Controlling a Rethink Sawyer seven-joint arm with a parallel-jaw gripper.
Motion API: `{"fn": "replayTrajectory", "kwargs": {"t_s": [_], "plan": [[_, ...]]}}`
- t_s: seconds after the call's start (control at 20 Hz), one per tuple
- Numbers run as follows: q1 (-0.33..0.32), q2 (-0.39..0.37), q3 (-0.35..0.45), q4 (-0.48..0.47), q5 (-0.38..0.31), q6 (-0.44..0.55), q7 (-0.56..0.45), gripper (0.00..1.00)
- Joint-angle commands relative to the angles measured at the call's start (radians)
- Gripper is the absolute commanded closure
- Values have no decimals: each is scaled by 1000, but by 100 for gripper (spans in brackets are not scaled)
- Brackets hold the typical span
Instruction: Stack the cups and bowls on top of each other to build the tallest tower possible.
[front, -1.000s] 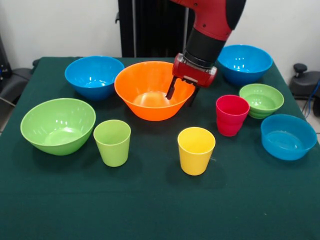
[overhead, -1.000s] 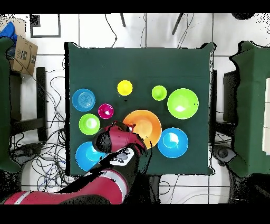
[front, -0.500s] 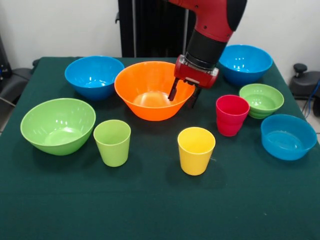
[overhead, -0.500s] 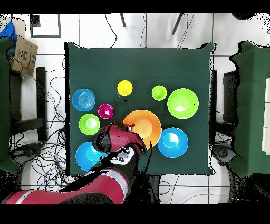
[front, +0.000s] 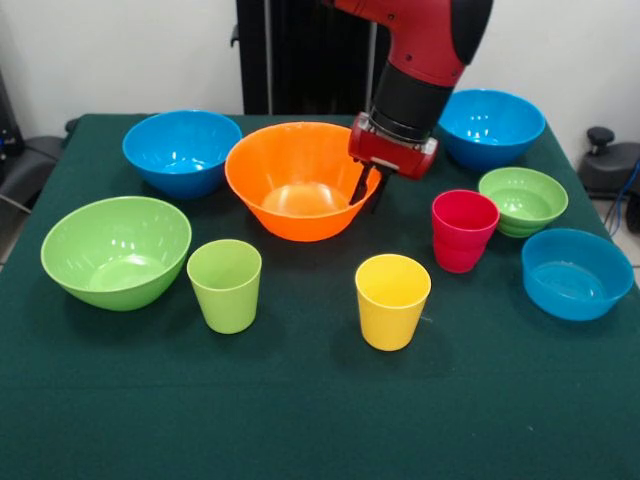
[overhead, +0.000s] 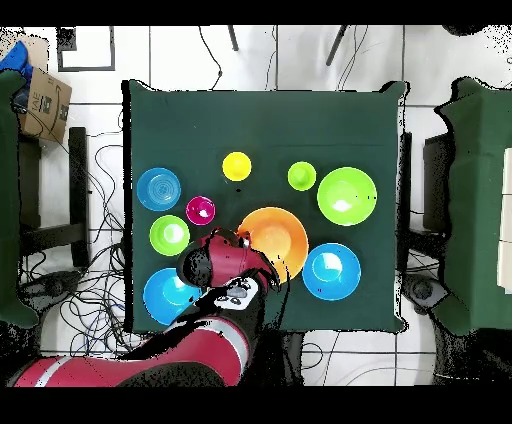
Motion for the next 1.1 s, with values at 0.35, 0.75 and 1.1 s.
{"fn": "replayTrajectory", "kwargs": {"t_s": [0.35, 0.75, 1.1], "plan": [[-40, 1, 161, -20, 19, -33, 175, 100], [-43, -5, 164, -24, 25, -5, 169, 100], [-9, -40, 129, -41, 45, 110, 154, 100]]}}
